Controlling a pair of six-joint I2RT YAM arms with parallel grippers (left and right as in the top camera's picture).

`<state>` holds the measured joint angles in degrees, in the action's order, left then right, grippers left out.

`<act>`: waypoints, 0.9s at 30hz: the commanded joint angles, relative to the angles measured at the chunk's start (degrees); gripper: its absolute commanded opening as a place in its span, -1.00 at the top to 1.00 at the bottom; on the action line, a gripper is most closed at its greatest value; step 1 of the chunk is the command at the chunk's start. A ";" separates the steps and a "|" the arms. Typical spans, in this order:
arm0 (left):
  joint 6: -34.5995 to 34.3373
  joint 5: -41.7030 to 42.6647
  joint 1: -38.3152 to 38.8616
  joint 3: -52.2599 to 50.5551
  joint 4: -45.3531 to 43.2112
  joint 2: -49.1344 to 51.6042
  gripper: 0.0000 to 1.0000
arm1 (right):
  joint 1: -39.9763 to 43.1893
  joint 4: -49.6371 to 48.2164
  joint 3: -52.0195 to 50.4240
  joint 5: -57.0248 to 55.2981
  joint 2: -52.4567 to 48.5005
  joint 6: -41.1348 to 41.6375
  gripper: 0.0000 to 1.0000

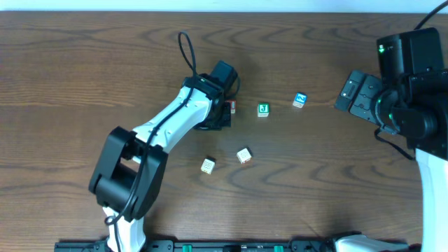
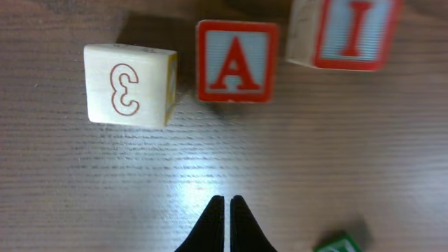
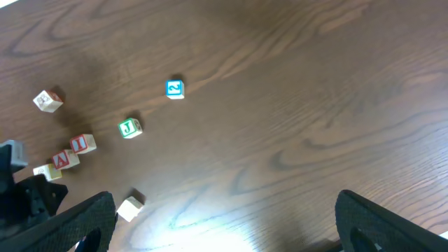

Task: Spell out Ai2

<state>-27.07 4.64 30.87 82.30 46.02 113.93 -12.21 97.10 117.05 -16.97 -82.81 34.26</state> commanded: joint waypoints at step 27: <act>1.57 -9.57 -0.11 0.02 -5.73 2.03 0.88 | 0.46 0.17 0.15 -0.83 0.09 -1.36 -0.99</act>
<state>-26.55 -3.46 30.87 82.30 40.47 115.02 -12.21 97.10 117.05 -16.97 -82.81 33.82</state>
